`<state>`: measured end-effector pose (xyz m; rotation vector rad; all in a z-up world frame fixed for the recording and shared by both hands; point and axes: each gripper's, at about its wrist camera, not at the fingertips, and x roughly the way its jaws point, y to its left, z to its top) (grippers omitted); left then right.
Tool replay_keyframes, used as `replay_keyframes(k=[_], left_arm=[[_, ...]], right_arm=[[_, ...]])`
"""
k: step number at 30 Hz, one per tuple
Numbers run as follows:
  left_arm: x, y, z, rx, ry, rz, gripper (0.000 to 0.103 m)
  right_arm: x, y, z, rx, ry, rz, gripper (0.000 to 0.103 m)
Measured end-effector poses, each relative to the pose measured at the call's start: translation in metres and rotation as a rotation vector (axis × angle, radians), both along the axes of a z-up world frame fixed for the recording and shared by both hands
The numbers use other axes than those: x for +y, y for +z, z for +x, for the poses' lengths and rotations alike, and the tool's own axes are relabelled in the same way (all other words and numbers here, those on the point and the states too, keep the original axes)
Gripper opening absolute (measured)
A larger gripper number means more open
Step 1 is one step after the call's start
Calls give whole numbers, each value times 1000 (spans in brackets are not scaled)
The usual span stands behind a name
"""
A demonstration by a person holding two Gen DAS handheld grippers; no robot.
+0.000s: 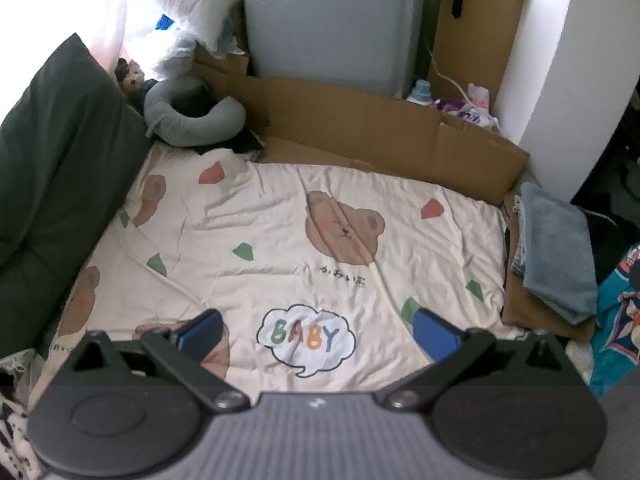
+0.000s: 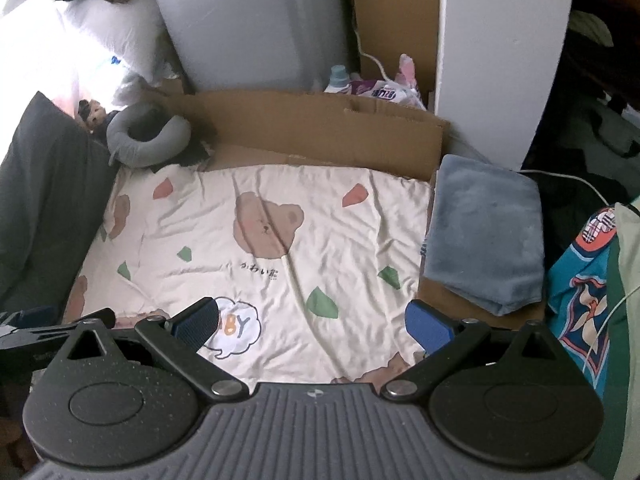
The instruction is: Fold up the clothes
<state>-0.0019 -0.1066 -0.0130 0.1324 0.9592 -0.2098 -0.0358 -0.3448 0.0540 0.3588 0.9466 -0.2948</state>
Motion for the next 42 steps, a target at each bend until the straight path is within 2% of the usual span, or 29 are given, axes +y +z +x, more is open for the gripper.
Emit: replay_keyframes(k=[3, 12, 24, 37, 42], left_arm=[[-2, -2, -1, 8, -4, 4, 102], [1, -5, 1, 41, 3, -16, 102], [4, -4, -2, 39, 14, -19, 102], [8, -9, 2, 88, 54, -26, 102], [7, -8, -1, 76, 57, -18, 102]], right_arm=[[-1, 0, -1, -13, 5, 8, 102], [7, 1, 0, 10, 29, -49, 102], [5, 1, 0, 8, 46, -30, 102], [4, 0, 1, 20, 62, -15, 102], [3, -1, 2, 32, 69, -5, 102]])
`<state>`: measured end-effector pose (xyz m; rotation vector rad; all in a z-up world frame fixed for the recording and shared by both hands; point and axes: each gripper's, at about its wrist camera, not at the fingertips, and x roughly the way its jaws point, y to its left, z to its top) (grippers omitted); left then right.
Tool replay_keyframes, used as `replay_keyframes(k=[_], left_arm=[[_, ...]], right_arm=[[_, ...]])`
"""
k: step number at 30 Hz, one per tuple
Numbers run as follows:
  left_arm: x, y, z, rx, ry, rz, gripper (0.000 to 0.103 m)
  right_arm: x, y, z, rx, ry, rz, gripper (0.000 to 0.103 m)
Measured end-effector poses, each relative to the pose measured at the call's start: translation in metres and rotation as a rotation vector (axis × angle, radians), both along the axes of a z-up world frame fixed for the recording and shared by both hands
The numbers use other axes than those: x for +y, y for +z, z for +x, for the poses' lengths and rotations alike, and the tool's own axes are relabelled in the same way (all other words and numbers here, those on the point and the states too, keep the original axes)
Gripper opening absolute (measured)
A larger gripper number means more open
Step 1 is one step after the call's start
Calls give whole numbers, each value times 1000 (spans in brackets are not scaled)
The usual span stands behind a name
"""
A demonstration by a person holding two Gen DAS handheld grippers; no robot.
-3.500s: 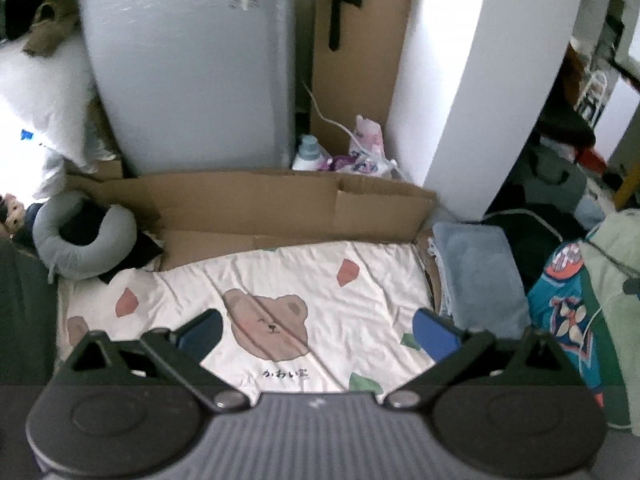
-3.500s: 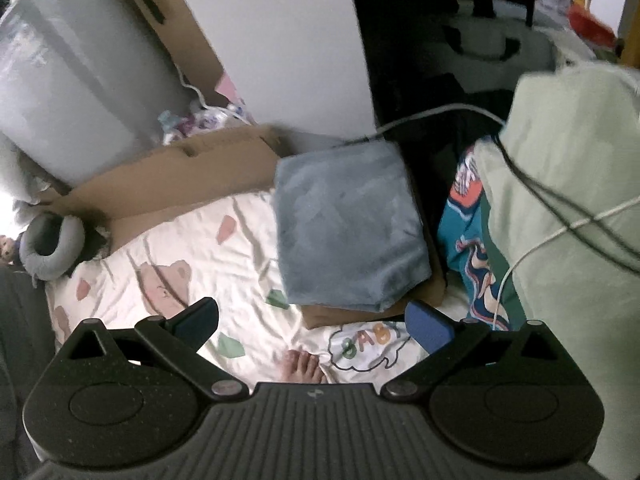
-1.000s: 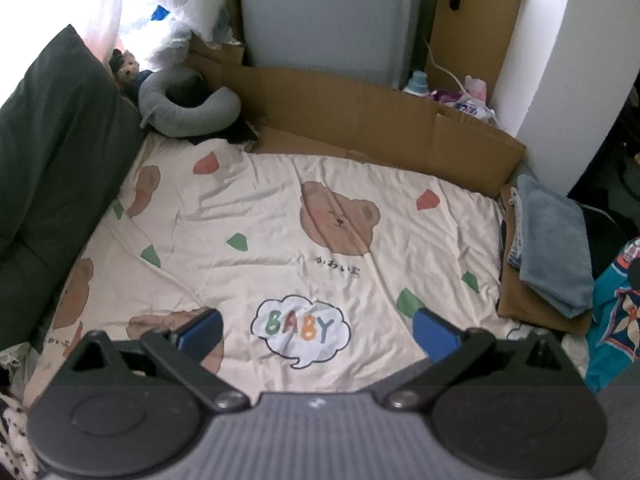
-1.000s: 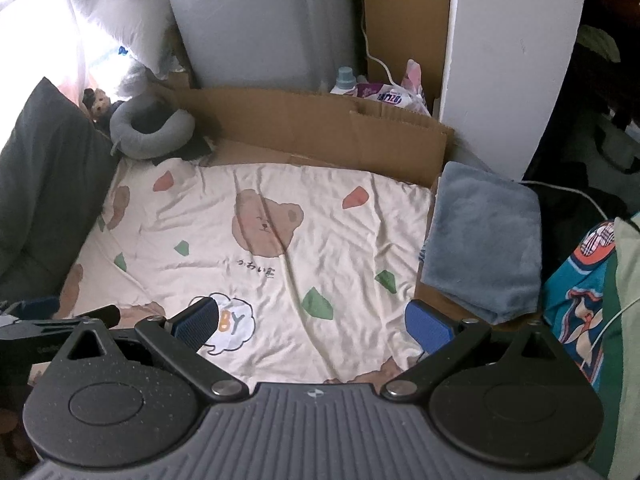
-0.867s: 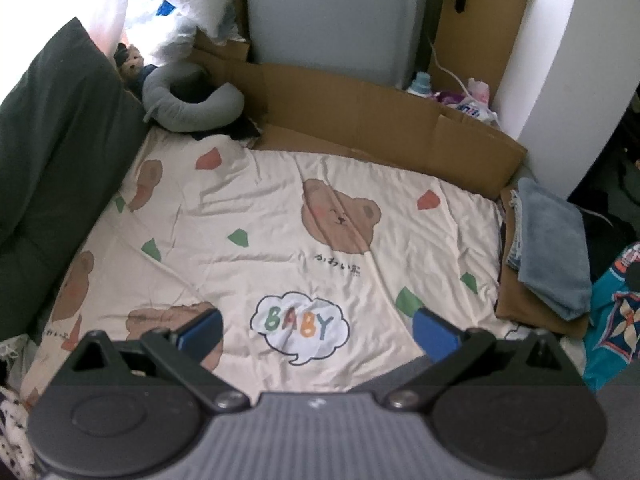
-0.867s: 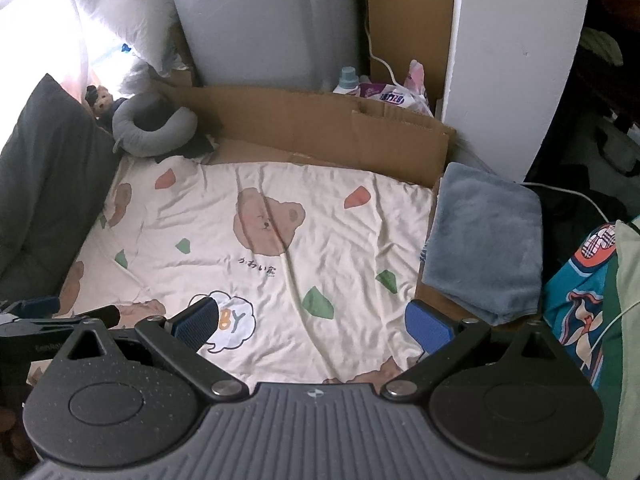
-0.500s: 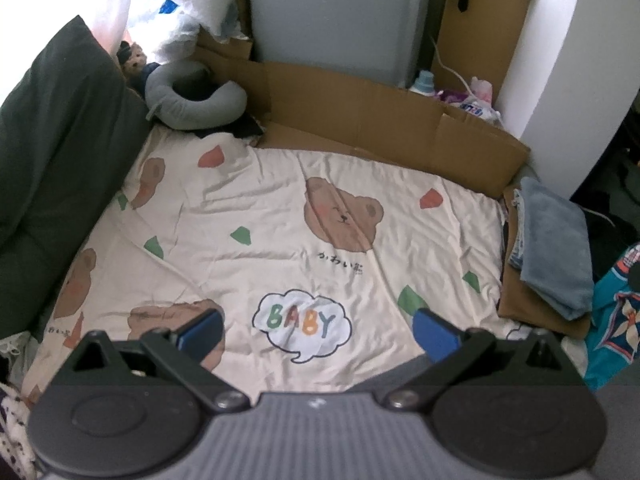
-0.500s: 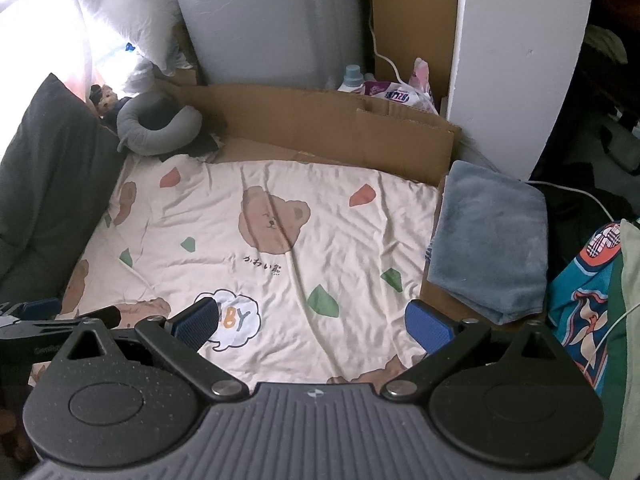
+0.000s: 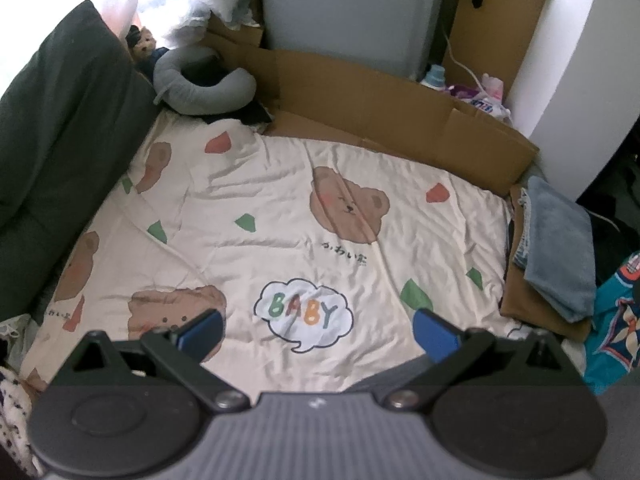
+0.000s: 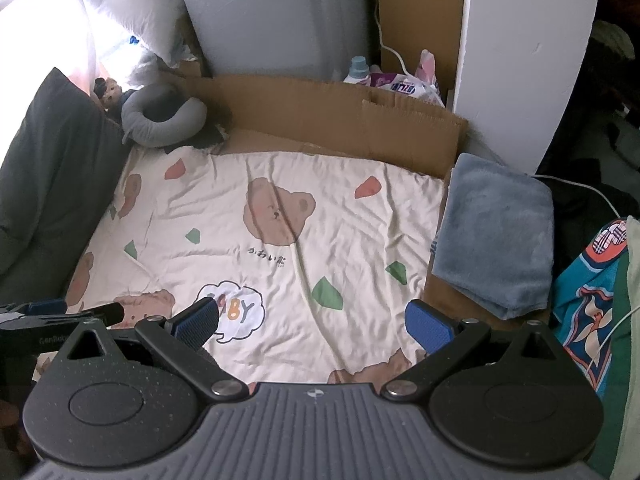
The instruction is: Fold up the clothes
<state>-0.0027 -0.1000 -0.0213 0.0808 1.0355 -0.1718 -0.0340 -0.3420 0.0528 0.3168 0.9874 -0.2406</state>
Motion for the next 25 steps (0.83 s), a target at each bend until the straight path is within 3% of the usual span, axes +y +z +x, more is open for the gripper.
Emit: replay_keyframes(k=[25], left_arm=[[7, 0, 3, -1, 23, -30, 102]], right_arm=[[-5, -3, 1, 16, 12, 12, 102]])
